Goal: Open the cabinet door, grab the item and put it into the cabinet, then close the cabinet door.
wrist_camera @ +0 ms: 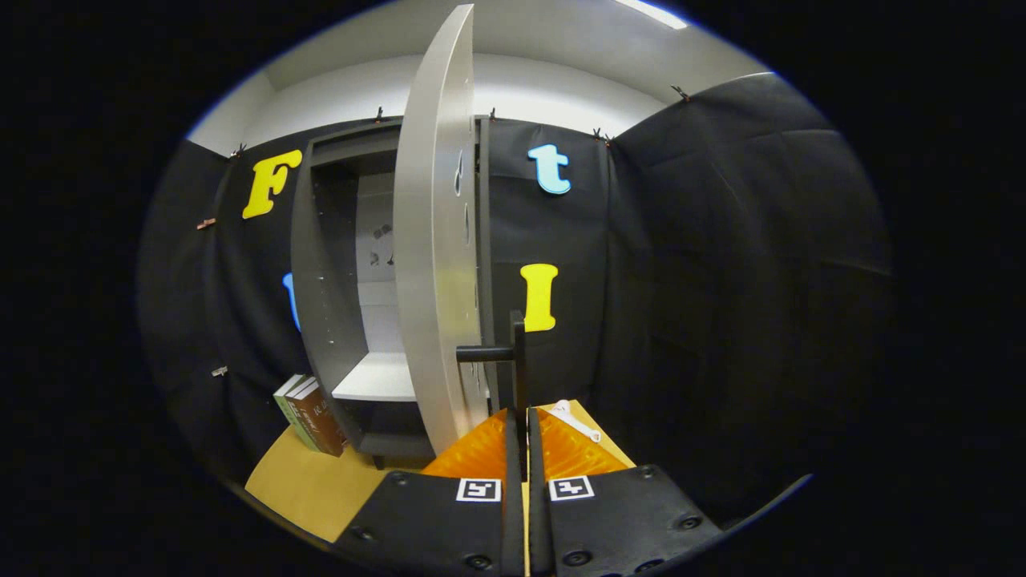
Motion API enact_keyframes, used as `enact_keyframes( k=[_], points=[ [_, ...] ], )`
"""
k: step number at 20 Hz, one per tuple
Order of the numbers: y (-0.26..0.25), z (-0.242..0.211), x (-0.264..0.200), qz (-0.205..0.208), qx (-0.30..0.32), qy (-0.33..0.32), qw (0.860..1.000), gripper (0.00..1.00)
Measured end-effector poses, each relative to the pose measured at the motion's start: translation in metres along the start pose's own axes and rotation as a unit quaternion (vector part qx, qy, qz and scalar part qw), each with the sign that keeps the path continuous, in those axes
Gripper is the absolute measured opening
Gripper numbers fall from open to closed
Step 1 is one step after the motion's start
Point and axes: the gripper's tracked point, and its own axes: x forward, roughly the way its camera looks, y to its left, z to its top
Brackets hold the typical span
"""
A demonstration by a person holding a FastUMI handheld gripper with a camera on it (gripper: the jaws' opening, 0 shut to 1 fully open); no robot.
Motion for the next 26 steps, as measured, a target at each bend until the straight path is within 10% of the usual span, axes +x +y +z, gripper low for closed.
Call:
enact_keyframes(
  k=[11, 16, 26],
  points=[
    [-0.026, 0.005, -0.013, -0.036, -0.029, -0.019, 0.999, 0.14],
    [-0.010, -0.008, -0.024, 0.027, -0.074, 0.014, 0.997, 0.96],
    [0.034, -0.096, -0.066, 0.134, -0.086, 0.178, 0.971, 0.98]
  ],
)
